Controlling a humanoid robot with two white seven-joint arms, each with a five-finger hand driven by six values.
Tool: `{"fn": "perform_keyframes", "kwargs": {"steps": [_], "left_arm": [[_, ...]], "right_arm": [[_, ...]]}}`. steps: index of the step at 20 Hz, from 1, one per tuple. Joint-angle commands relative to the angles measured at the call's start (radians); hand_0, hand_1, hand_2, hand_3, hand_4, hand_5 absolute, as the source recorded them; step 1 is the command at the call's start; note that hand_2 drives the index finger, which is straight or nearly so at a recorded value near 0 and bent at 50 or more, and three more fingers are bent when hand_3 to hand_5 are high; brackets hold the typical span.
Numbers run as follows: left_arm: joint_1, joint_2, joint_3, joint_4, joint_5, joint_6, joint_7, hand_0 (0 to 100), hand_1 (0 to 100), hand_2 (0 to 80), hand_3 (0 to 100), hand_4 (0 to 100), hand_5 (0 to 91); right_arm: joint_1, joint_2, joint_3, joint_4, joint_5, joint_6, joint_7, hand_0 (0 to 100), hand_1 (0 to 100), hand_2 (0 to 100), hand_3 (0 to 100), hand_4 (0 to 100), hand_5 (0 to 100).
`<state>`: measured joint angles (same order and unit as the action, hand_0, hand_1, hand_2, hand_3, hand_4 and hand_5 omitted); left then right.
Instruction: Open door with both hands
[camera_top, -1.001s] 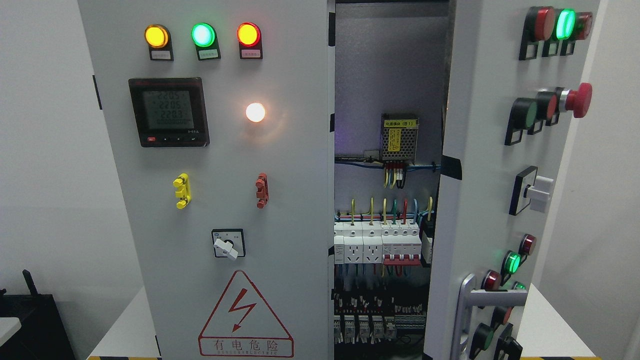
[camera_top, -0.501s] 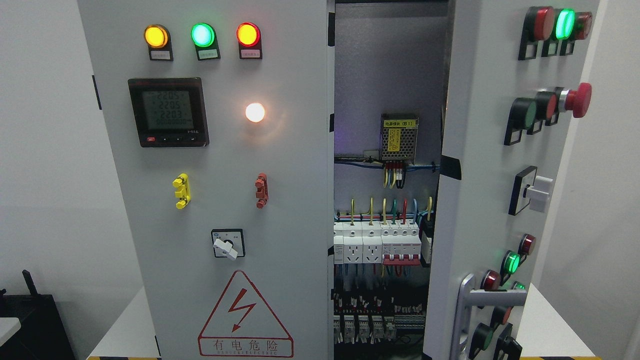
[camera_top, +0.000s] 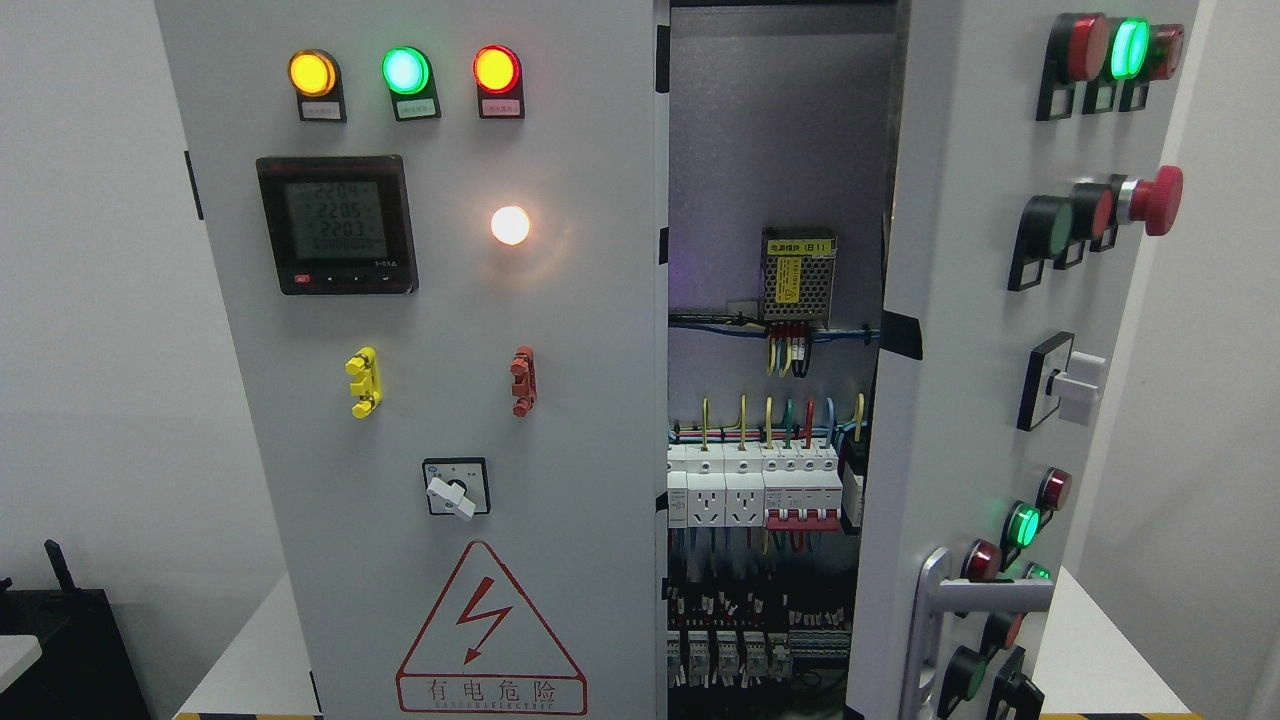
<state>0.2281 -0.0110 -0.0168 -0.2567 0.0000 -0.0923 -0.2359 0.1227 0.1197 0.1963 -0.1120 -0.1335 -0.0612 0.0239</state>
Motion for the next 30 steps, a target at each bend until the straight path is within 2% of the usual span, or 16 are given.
{"fn": "perform_keyframes", "kwargs": {"steps": [1,7,13,17,19,22,27,30], "left_arm": [[0.158,0.046,-0.048,-0.507,0.002,-0.006,-0.008,0,0,0.0,0,4,0.0],[0.319,0.114,-0.022,-0.941,0.003,-0.007,-0.008,0,0,0.0,0,4,0.0],[0.408,0.138,0.061,-1.252,0.015,-0.007,-0.037,0,0,0.0,0,4,0.0],[0.401,0.144,0.089,-1.361,0.071,-0.007,-0.026,0,0,0.0,0,4,0.0],[0.407,0.173,0.097,-1.414,0.093,-0.009,-0.023,0,0,0.0,0,4,0.0],[0.419,0.207,0.115,-1.447,0.172,-0.020,-0.023,0,0,0.0,0,4,0.0],[0.451,0.344,0.117,-1.504,0.300,-0.113,-0.011,0,0,0.0,0,4,0.0],[0.458,0.368,0.117,-1.521,0.321,-0.170,-0.017,0,0,0.0,0,4,0.0]], "right_arm": [[0.000,0.000,0.000,0.000,0.000,0.000,-0.001,0,0,0,0,0,0],[0.000,0.000,0.000,0.000,0.000,0.000,-0.001,0,0,0,0,0,0],[0.000,0.000,0.000,0.000,0.000,0.000,0.001,0,0,0,0,0,0],[0.000,0.000,0.000,0.000,0.000,0.000,-0.001,0,0,0,0,0,0],[0.000,0.000,0.000,0.000,0.000,0.000,-0.001,0,0,0,0,0,0],[0.000,0.000,0.000,0.000,0.000,0.000,-0.001,0,0,0,0,0,0],[0.000,0.000,0.000,0.000,0.000,0.000,-0.001,0,0,0,0,0,0],[0.000,0.000,0.000,0.000,0.000,0.000,-0.001,0,0,0,0,0,0]]}}
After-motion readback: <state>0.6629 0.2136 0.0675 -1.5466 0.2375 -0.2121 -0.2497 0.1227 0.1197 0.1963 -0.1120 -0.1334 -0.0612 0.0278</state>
